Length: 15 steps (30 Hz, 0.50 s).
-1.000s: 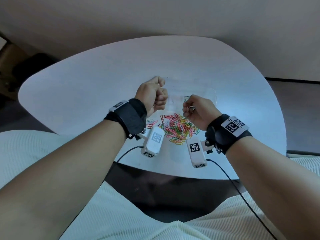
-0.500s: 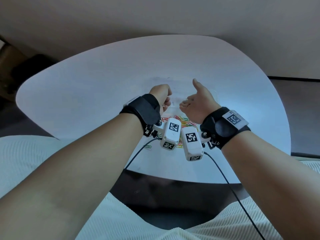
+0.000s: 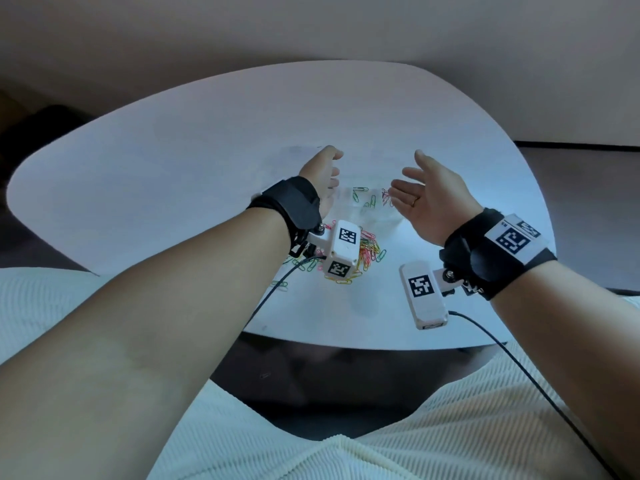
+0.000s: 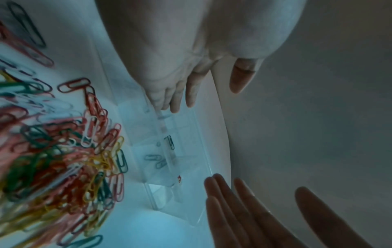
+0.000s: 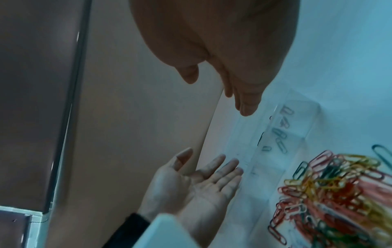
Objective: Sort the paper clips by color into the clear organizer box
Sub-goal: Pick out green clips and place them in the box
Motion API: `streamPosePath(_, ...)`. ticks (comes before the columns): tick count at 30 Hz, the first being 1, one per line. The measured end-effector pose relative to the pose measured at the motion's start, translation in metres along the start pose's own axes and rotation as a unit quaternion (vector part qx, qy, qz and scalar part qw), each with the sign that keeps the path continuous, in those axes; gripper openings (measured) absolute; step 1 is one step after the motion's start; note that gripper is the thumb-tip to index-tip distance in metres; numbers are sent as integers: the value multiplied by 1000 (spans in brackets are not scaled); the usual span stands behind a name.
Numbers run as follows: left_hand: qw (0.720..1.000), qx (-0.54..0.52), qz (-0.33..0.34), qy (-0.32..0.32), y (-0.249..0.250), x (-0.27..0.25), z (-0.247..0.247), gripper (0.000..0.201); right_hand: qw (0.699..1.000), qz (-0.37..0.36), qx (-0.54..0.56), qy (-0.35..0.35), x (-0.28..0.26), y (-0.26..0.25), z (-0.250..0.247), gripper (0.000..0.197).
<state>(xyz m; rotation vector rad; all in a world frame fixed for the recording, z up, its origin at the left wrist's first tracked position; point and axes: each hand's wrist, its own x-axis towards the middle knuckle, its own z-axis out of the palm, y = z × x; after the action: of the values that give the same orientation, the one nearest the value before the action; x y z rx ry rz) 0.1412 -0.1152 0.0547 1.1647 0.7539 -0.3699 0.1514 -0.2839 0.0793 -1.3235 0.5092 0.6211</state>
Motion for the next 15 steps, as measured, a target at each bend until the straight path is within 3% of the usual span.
streamPosePath(3,999,26,32,6,-5,-9,-7,48,998,-16,-60,-14,-4,2,-10,34)
streamPosePath(6,984,126,120,40,-10,-28,-15,24,987,-31,-156,-30,-5,11,-17,17)
streamPosePath(9,930,311,188,50,-22,-48,-36,12,972,-37,-227,-54,-6,26,-19,13)
streamPosePath(12,863,473,171,38,-42,-60,-62,10,955,-44,-281,-85,-5,38,-15,17)
streamPosePath(13,839,519,159,34,-49,-61,-70,10,941,-59,-322,-80,-2,41,-14,16)
streamPosePath(15,801,584,133,28,-62,-63,-86,11,881,-110,-458,-49,5,50,-14,8)
